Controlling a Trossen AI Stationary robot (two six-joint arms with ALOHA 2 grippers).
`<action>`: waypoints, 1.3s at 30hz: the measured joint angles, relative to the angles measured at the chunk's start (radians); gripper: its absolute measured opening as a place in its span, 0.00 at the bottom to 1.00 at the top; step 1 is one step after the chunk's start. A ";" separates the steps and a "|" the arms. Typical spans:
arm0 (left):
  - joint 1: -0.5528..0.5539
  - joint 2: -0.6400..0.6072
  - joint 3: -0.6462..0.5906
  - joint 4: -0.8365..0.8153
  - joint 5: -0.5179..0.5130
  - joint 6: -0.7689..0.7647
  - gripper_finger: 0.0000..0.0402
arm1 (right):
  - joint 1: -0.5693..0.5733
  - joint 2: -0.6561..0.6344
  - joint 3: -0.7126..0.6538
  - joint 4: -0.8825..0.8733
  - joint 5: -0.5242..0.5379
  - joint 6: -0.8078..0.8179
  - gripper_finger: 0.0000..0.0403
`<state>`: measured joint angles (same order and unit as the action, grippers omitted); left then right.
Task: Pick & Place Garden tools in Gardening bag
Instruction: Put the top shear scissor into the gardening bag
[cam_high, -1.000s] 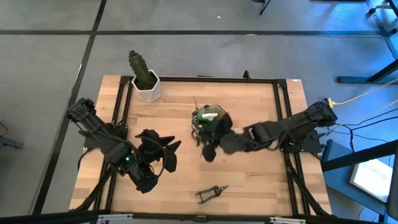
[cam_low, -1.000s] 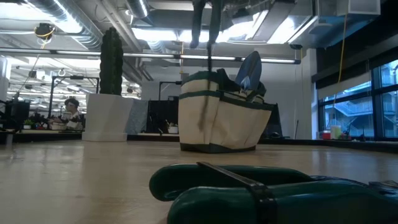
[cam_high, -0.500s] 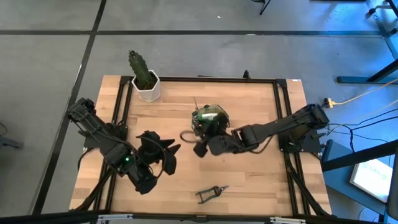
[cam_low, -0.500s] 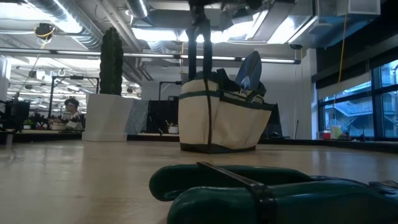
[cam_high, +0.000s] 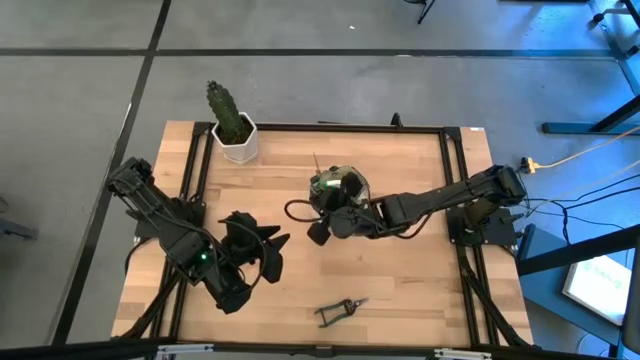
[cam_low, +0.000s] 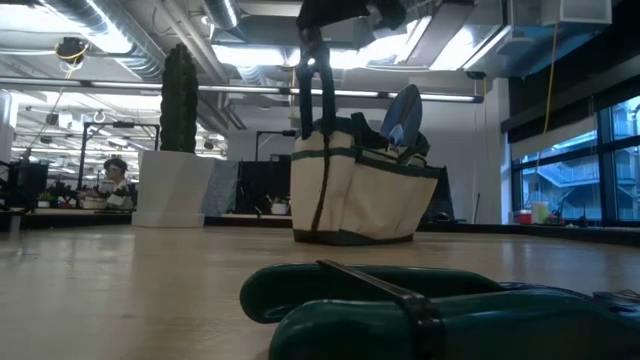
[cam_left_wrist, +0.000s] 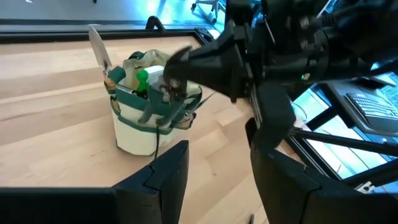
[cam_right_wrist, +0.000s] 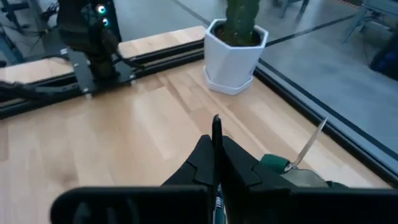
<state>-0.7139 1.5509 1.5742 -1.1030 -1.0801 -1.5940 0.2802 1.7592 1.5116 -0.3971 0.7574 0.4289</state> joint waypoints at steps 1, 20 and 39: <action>0.000 0.000 0.000 0.000 0.000 0.000 0.42 | 0.000 0.001 0.000 -0.003 -0.003 -0.002 0.02; -0.002 0.000 0.000 0.000 0.021 0.001 0.42 | -0.028 0.028 0.000 0.056 0.001 -0.023 0.02; -0.005 0.000 0.000 -0.001 0.023 0.001 0.42 | -0.039 0.016 0.000 -0.084 0.052 -0.011 0.02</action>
<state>-0.7185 1.5512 1.5742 -1.1039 -1.0569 -1.5932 0.2412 1.7756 1.5120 -0.4808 0.8092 0.4183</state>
